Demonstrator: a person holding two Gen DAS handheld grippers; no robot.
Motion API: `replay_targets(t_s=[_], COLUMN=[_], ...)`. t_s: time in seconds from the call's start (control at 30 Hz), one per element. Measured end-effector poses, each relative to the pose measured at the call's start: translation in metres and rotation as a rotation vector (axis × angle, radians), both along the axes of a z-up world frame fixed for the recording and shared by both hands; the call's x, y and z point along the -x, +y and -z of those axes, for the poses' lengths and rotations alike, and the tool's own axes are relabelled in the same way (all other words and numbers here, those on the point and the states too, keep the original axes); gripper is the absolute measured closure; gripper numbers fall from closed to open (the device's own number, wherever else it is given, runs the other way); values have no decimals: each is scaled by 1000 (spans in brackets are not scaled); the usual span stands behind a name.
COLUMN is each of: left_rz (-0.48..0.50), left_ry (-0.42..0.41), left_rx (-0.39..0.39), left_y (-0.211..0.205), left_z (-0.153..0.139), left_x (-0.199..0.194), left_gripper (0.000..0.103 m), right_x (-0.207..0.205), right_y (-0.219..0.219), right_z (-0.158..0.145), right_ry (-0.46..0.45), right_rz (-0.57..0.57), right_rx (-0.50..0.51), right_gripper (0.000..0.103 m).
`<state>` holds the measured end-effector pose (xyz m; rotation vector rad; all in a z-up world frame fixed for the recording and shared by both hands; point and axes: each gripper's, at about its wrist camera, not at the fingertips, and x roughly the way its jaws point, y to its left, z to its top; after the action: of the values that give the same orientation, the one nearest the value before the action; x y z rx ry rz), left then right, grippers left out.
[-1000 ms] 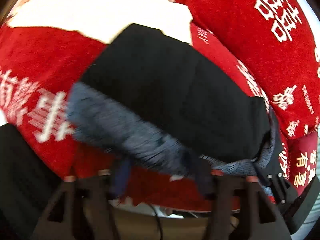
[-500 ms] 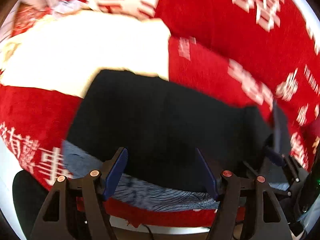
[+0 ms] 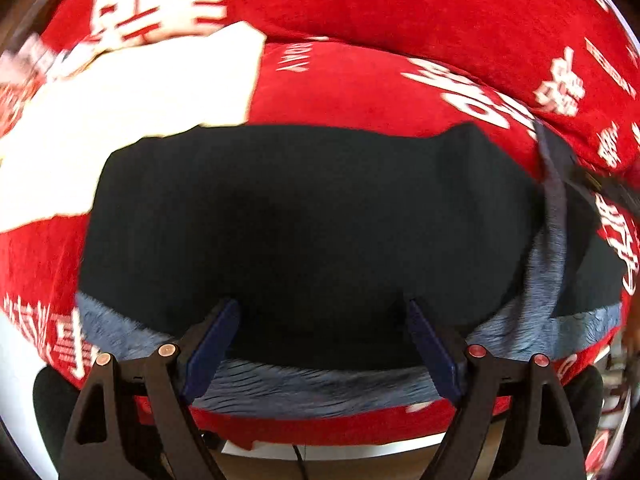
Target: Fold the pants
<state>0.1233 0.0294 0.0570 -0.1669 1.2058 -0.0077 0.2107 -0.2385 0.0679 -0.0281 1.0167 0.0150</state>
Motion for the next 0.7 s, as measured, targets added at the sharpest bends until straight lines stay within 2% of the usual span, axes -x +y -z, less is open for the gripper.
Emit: replay_targets(t_s=[0.07, 0.17, 0.23, 0.27, 0.3, 0.37, 0.43, 0.53, 0.7], left_rz=[44, 93, 110, 119, 125, 129, 123, 123, 124], left_ry=[11, 21, 27, 29, 29, 25, 28, 32, 40], left_rx=[-1, -33, -63, -75, -81, -85, -83, -63, 23], left_y=[-17, -36, -42, -44, -46, -46, -45, -45, -45], left_z=[-1, 0, 3, 4, 5, 6, 5, 4, -2], left_x=[-7, -13, -14, -14, -15, -15, -16, -17, -14], left_gripper=[17, 17, 17, 17, 17, 17, 17, 17, 17], right_x=[-39, -79, -86, -87, -83, -72, -55, -19, 77], right_y=[-14, -23, -25, -27, -28, -37, -51, -73, -117], right_z=[19, 49, 61, 59, 57, 49, 39, 18, -17], right_ry=[126, 303, 345, 328, 316, 311, 297, 219, 64], right_rz=[82, 145, 160, 159, 162, 170, 167, 201, 316], right_rx=[3, 42, 40, 26, 9, -4, -76, -121, -191], right_gripper=[17, 17, 17, 18, 23, 70, 89, 92, 92])
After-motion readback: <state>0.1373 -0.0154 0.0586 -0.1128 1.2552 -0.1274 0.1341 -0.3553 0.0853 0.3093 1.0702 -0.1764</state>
